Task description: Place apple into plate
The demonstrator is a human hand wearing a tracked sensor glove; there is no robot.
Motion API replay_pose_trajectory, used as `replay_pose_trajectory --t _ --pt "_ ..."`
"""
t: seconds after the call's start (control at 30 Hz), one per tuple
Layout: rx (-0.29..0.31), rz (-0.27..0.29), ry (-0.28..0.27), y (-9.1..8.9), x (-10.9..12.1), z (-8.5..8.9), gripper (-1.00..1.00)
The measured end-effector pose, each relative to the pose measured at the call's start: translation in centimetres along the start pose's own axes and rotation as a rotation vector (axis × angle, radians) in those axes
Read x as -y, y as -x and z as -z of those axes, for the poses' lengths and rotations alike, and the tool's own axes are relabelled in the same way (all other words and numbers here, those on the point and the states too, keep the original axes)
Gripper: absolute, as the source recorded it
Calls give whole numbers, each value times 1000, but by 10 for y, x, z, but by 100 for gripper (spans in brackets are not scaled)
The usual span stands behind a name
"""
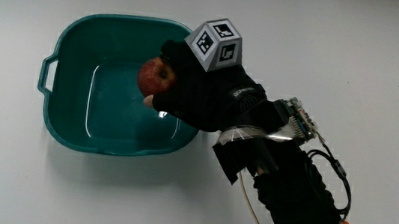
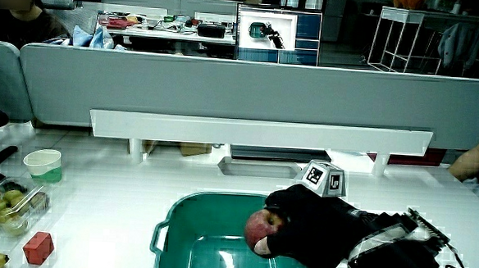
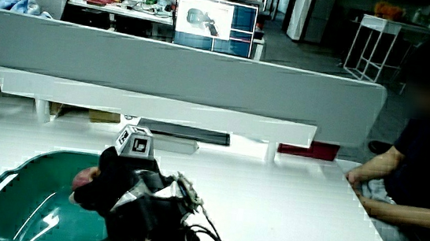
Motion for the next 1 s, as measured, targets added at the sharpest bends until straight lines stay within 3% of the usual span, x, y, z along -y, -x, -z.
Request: replay_pose_trajectory --t 0.17,0.53,0.6,0.63,0.67,0.7,0.8,0.87,1.0 --pt "20 13 18 4 -10 12 0" --pt "45 30 123 15 -30 43 0" --pt "95 40 127 19 -32 47 0" --pt "65 25 160 20 -33 50 0" --pt "70 37 153 21 -34 52 0" --pt "113 47 160 22 -37 57 0" --pt "94 44 210 24 -41 65 0" --pt "137 68 219 23 -45 72 0" --pt "116 78 269 18 -47 76 0"
